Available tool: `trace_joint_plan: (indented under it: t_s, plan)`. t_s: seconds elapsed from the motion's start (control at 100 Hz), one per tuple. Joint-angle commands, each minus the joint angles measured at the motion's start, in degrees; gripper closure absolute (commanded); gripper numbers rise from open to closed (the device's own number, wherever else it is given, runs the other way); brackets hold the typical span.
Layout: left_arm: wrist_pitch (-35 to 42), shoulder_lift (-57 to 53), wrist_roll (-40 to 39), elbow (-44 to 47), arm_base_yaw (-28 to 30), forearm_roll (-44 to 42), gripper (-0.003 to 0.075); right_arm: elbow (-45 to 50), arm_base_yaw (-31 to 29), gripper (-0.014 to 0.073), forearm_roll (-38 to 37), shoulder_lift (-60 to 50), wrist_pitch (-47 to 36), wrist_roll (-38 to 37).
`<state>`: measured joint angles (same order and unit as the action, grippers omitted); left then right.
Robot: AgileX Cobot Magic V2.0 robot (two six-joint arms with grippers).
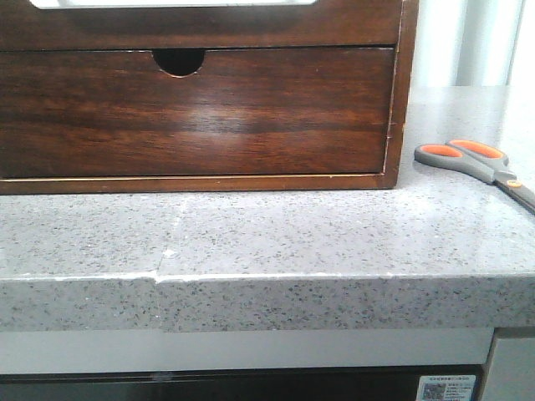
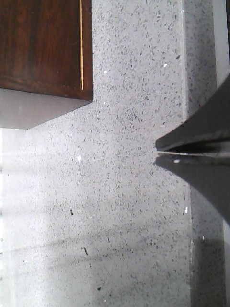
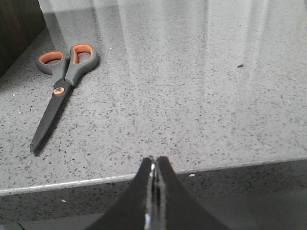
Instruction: Put scissors in drawer with both arms
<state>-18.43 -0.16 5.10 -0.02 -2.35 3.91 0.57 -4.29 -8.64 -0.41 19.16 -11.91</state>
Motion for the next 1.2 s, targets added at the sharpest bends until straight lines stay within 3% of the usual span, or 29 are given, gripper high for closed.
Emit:
trace_joint_plan:
  t_s: [0.0,1.0,1.19]
  plan:
    - [4.31,-1.78,-0.43,1.24,0.02,0.18,0.0742,1.66,0.00,0.0656,-1.10,-1.23,-0.73,0.60]
    - [5.71,-1.78,-0.43,1.24,0.02,-0.96,0.0742,1.66,0.05,0.0656,-1.10,-1.23,-0.63,0.60]
    - [8.29,-1.78,-0.43,1.24,0.02,-6.36,0.0742,1.66,0.05,0.0656,-1.10,-1.23,-0.75,0.60]
